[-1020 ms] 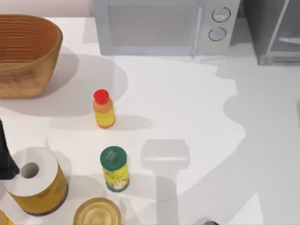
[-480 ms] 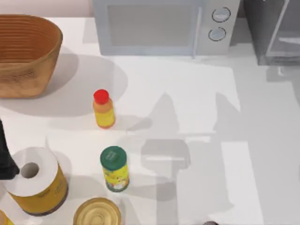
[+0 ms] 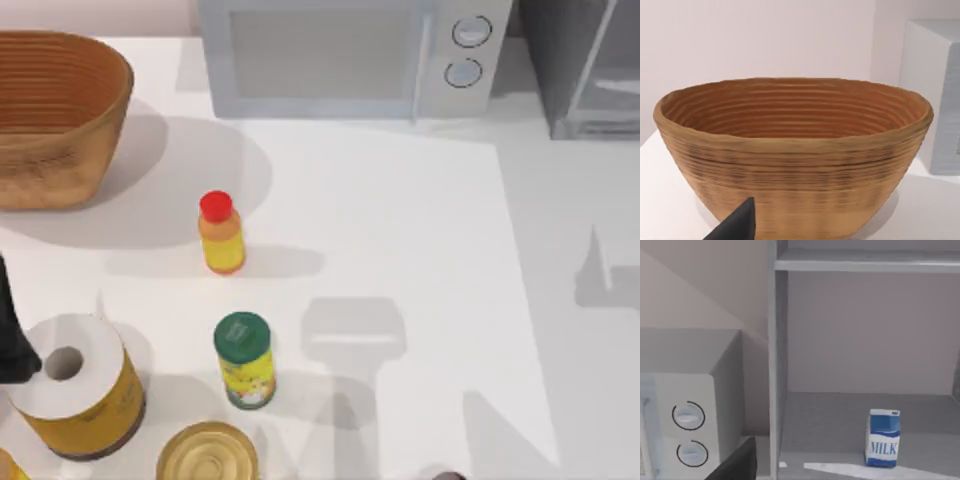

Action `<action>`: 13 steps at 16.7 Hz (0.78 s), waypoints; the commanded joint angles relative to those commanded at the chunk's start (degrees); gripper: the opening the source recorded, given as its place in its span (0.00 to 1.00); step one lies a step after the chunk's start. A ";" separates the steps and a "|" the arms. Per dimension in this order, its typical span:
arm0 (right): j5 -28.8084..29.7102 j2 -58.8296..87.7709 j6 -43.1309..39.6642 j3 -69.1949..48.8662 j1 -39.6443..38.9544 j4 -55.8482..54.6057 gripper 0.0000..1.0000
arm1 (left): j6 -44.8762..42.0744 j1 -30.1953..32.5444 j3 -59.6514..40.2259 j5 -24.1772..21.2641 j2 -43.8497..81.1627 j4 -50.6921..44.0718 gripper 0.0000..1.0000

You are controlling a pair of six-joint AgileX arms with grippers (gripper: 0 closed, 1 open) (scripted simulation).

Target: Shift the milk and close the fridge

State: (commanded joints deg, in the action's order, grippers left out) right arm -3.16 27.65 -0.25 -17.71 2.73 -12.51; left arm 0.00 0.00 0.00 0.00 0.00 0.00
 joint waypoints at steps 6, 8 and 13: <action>2.62 -23.76 0.20 14.82 -2.32 10.47 1.00 | 0.00 0.00 0.00 0.00 0.00 0.00 1.00; 3.06 -26.93 0.24 17.16 -2.65 12.12 1.00 | 0.00 0.00 0.00 0.00 0.00 0.00 1.00; 3.16 -27.65 0.25 17.71 -2.73 12.51 1.00 | 0.00 0.00 0.00 0.00 0.00 0.00 1.00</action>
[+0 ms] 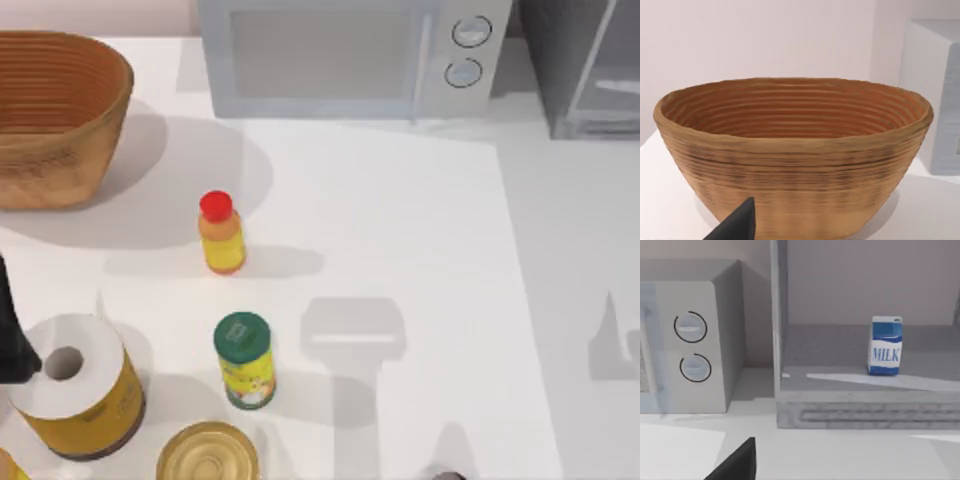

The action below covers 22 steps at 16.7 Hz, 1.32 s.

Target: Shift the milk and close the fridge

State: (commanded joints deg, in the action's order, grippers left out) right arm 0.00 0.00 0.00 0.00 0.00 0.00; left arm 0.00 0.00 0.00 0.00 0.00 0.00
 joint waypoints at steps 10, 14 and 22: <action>0.45 -12.75 0.05 -10.80 0.51 21.26 1.00 | 0.00 0.00 0.00 0.00 0.00 0.00 1.00; 0.29 -23.54 -0.29 -19.65 0.23 41.42 1.00 | 0.00 0.00 0.00 0.00 0.00 0.00 1.00; 0.25 -42.27 -0.65 -34.99 -0.04 77.30 1.00 | 0.00 0.00 0.00 0.00 0.00 0.00 1.00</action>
State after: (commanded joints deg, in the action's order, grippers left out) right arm 0.25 -42.27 -0.65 -34.99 -0.04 77.30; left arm 0.00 0.00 0.00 0.00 0.00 0.00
